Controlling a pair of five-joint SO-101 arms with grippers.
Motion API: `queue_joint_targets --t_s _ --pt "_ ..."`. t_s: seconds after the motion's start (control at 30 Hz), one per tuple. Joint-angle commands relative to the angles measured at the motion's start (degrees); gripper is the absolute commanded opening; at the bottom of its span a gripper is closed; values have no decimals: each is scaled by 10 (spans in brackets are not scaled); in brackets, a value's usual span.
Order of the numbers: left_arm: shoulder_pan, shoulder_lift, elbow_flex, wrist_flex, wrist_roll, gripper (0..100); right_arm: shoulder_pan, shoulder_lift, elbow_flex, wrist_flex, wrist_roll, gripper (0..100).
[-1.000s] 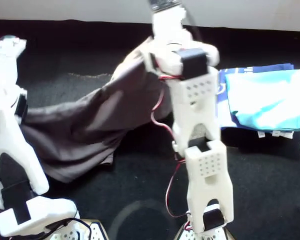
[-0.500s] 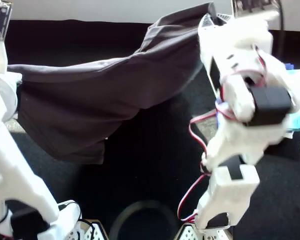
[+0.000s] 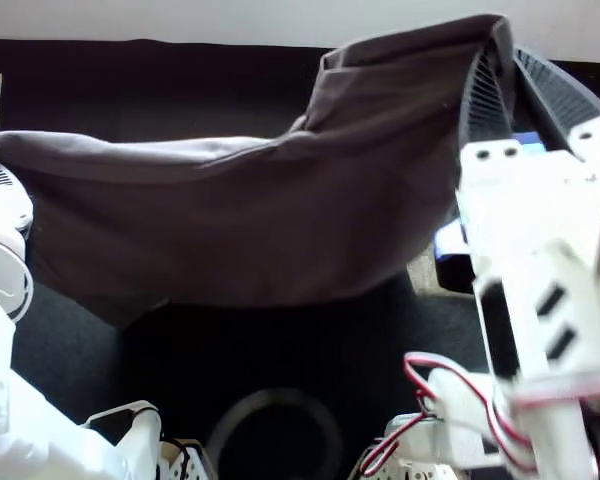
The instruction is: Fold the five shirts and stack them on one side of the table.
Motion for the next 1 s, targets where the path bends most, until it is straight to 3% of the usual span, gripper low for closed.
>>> queue_joint_targets --t_s 0.0,0.37,0.67,0.97 --pt "6 -7 -16 -19 9 9 7 -42 -20 -38 31 6" --pt "4 -46 -16 -22 11 9 8 -88 -20 -97 115 6" --pt "4 -137 -14 -84 25 9 9 -90 -21 -145 120 6" --pt "5 -163 -14 -3 25 9 10 -95 -26 -131 120 6"
